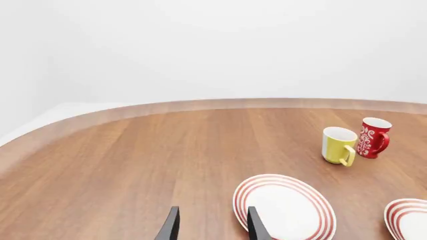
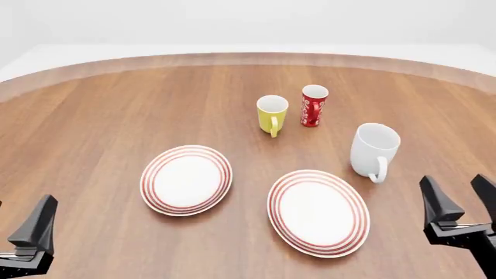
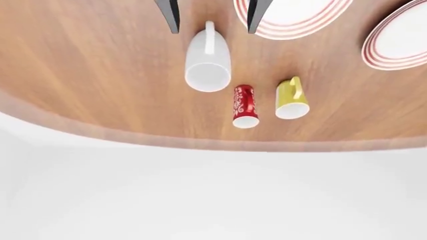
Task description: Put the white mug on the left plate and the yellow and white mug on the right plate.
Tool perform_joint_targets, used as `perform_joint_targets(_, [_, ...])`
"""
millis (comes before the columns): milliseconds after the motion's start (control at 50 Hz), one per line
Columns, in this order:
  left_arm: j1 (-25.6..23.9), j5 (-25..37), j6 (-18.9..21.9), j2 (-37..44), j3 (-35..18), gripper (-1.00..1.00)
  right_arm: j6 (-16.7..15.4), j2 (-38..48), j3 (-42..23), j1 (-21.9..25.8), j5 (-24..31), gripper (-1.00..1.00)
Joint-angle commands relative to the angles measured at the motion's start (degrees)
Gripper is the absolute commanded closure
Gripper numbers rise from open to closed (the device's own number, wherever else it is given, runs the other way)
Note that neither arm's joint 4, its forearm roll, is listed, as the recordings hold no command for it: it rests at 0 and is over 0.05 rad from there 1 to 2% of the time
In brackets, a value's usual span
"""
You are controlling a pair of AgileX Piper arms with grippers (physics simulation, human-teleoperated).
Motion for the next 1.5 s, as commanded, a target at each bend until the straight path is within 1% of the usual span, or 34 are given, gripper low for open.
perform_joint_targets(20, [0.0,0.0,0.0,0.0,0.0,-1.0,-0.2,12.1,0.0,0.5,-10.8,-1.0])
perform_joint_targets(60, [0.0,0.0,0.0,0.0,0.0,-1.0,-0.2,15.5,0.0,0.5,-13.9,-1.0])
perform_joint_targets(100, [0.0,0.0,0.0,0.0,0.0,-1.0,-0.2,17.5,0.0,0.5,-15.7,-1.0])
perform_joint_targets(140, [0.0,0.0,0.0,0.0,0.0,-1.0,-0.2,17.5,0.0,0.5,-15.7,-1.0])
perform_joint_targets(160, [0.0,0.0,0.0,0.0,0.0,-1.0,-0.2,20.2,0.0,0.5,-18.2,-1.0])
perform_joint_targets(220, [0.0,0.0,0.0,0.0,0.0,-1.0,-0.2,24.4,-0.1,0.7,-21.9,-1.0])
perform_joint_targets(360, [0.0,0.0,0.0,0.0,0.0,-1.0,0.0,31.4,-0.6,0.3,-27.9,-1.0])
perform_joint_targets(620, [0.0,0.0,0.0,0.0,0.0,-1.0,0.2,42.4,-2.0,0.3,-36.3,-1.0])
perform_joint_targets(800, [0.0,0.0,0.0,0.0,0.0,-1.0,0.6,47.3,-2.9,0.2,-39.8,-1.0])
perform_joint_targets(900, [0.0,0.0,0.0,0.0,0.0,-1.0,0.9,51.5,-3.4,-0.2,-42.7,-1.0])
perform_joint_targets(1040, [0.0,0.0,0.0,0.0,0.0,-1.0,1.1,55.5,-4.5,-0.5,-44.9,-1.0])
perform_joint_targets(1400, [0.0,0.0,0.0,0.0,0.0,-1.0,1.5,63.1,-7.5,-1.2,-48.2,-1.0])
perform_joint_targets(1420, [0.0,0.0,0.0,0.0,0.0,-1.0,2.1,68.9,-11.0,-1.6,-48.5,-1.0])
perform_joint_targets(1500, [0.0,0.0,0.0,0.0,0.0,-1.0,2.1,69.7,-11.5,-1.8,-48.5,-1.0])
